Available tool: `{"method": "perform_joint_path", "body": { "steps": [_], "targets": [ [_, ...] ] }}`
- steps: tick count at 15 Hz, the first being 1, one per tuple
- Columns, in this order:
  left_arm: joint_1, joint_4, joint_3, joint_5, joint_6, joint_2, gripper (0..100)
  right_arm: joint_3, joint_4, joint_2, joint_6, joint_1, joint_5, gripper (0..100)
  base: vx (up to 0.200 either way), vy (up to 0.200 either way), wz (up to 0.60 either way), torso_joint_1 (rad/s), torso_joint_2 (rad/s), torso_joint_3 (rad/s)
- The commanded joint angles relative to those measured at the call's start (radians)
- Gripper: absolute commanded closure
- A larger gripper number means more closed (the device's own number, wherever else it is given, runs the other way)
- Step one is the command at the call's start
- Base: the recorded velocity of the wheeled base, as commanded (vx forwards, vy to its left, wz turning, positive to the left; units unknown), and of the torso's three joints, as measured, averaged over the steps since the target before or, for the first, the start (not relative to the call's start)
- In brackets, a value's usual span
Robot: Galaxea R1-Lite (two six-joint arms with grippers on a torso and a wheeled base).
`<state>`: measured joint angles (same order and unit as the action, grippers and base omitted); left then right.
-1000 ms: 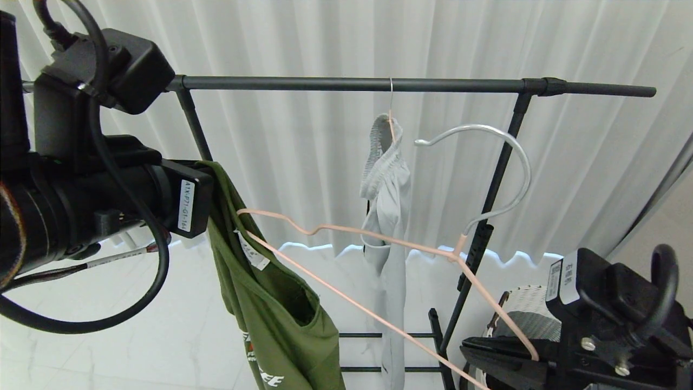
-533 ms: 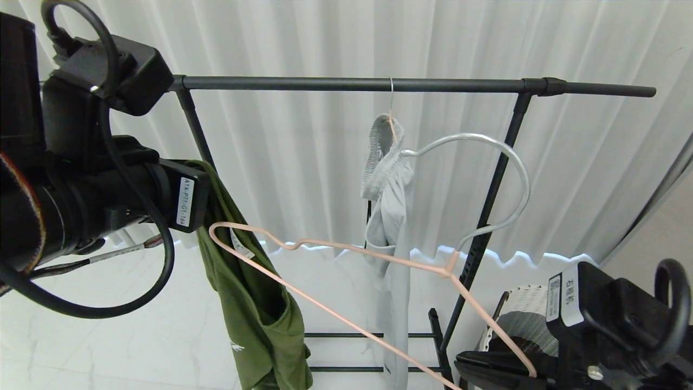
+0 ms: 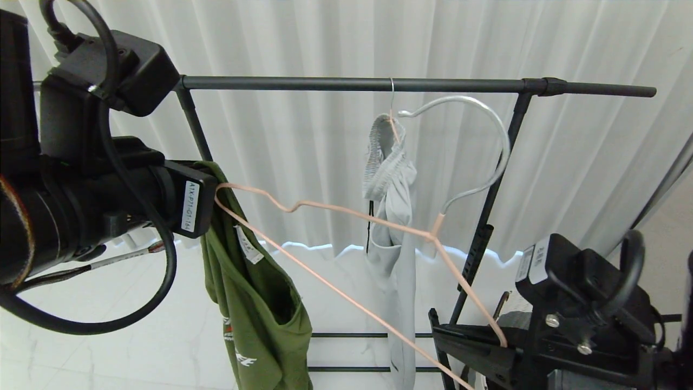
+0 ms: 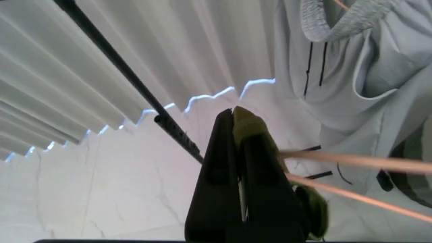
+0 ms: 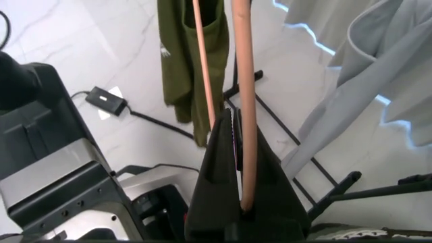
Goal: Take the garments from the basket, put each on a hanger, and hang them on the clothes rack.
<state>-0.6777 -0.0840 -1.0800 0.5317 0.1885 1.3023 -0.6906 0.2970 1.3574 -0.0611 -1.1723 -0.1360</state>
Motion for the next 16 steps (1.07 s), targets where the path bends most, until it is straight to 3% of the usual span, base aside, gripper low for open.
{"method": "perform_joint_path", "body": {
  "steps": [1,7,10,12,16],
  "targets": [
    [-0.006,0.000,0.002,-0.001,0.000,0.000,100,-0.001,0.007,0.046,0.000,0.005,0.001,100,0.000,0.000,0.00,0.000,0.00,0.000],
    [-0.071,0.000,0.006,0.001,-0.015,-0.002,100,-0.004,0.011,0.075,-0.036,0.007,-0.005,100,0.000,0.000,0.00,0.000,0.00,0.000],
    [-0.079,0.000,0.006,0.004,-0.024,0.002,100,-0.047,0.039,0.131,-0.144,0.023,-0.085,100,0.000,0.000,0.00,0.000,0.00,0.000],
    [-0.085,0.000,0.006,0.004,-0.029,-0.002,100,-0.082,0.039,0.160,-0.201,0.026,-0.096,100,0.000,0.000,0.00,0.000,0.00,0.000],
    [-0.188,0.000,0.002,0.007,-0.112,0.002,100,-0.142,0.040,0.226,-0.204,0.025,-0.097,100,0.000,0.000,0.00,0.000,0.00,0.000]
  ]
}}
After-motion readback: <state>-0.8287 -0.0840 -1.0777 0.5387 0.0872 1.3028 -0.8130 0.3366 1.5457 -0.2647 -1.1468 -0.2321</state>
